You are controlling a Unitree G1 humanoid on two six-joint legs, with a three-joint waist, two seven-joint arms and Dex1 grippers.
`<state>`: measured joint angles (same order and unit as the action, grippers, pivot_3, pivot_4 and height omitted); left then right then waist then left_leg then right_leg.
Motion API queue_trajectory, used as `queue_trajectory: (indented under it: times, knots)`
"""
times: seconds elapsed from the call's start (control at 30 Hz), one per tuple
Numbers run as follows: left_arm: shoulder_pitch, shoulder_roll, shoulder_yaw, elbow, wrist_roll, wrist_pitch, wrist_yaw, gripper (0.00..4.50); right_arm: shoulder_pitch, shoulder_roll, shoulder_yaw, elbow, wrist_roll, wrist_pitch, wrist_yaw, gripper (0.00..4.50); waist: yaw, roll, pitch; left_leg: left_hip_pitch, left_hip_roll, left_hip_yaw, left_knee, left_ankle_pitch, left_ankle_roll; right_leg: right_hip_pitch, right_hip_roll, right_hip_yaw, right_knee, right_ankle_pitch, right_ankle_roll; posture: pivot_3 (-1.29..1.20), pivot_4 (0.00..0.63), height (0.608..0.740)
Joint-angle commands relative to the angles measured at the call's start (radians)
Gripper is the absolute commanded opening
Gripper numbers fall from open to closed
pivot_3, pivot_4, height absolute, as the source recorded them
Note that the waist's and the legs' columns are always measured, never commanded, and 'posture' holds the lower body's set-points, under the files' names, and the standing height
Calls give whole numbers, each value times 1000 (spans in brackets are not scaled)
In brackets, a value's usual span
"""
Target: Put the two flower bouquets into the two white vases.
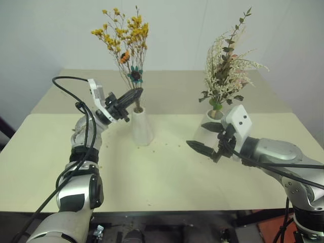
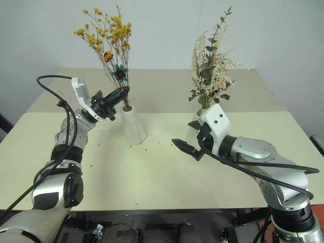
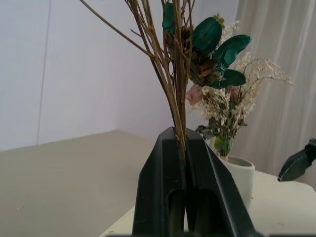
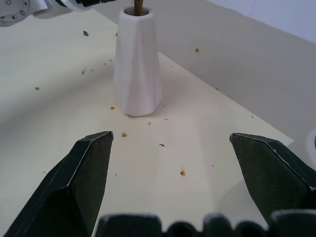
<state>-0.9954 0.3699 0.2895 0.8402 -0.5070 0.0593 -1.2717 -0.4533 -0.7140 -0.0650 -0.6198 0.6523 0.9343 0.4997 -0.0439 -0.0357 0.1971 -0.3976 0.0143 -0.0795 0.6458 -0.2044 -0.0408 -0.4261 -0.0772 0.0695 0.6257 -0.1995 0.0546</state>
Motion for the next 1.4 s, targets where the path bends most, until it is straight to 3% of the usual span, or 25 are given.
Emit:
queue_trajectory:
  times: [0.03,0.17,0.2,0.33,0.67,0.87,1.03,1.23,1.4]
  knots:
    - [3,21,-6,-43,7,-30,-23,37,-9,-6,-51,-38,18,-14,2,4500,-1,0,0,0,0,0,0,0,0,0,0,0,0,0,0,0,150,740]
    - [7,27,2,-49,-9,-13,-32,37,-8,-10,-45,-37,11,-17,10,4500,0,0,0,0,0,0,0,0,0,0,0,0,0,0,0,0,150,740]
    - [9,28,4,-52,-14,-8,-35,250,-8,-10,-44,-36,9,-17,11,4500,0,0,0,0,0,0,0,0,0,0,0,0,0,0,0,0,150,740]
    - [17,33,6,-71,-25,5,-42,1257,-12,-9,-40,-31,4,-19,17,4500,0,0,0,0,0,0,0,0,0,0,0,0,0,0,0,0,150,740]
    - [69,134,-51,-126,68,27,-6,4482,-17,-11,-28,-19,-11,-23,30,4500,-1,0,0,0,0,0,0,0,0,0,0,0,0,0,0,0,150,740]
    - [69,188,-61,-158,102,80,97,4482,-26,-6,-18,-6,-25,-28,38,4500,0,0,0,0,0,0,0,0,0,0,0,0,0,0,1,0,150,740]
    - [120,221,-56,-303,60,123,42,4482,-33,0,-3,2,-35,-33,42,4500,-1,0,0,0,0,0,0,0,0,0,0,0,0,0,0,0,150,740]
    - [268,352,-69,-495,57,157,-45,4482,-22,-6,-10,1,-43,-26,40,4500,-9,0,0,1,1,0,-1,0,0,0,0,0,0,0,0,0,150,740]
    - [456,477,9,-647,42,202,-22,4482,31,-71,-101,20,-41,-44,84,4500,-3,0,0,1,1,1,-1,0,0,0,0,0,0,-1,1,0,150,740]
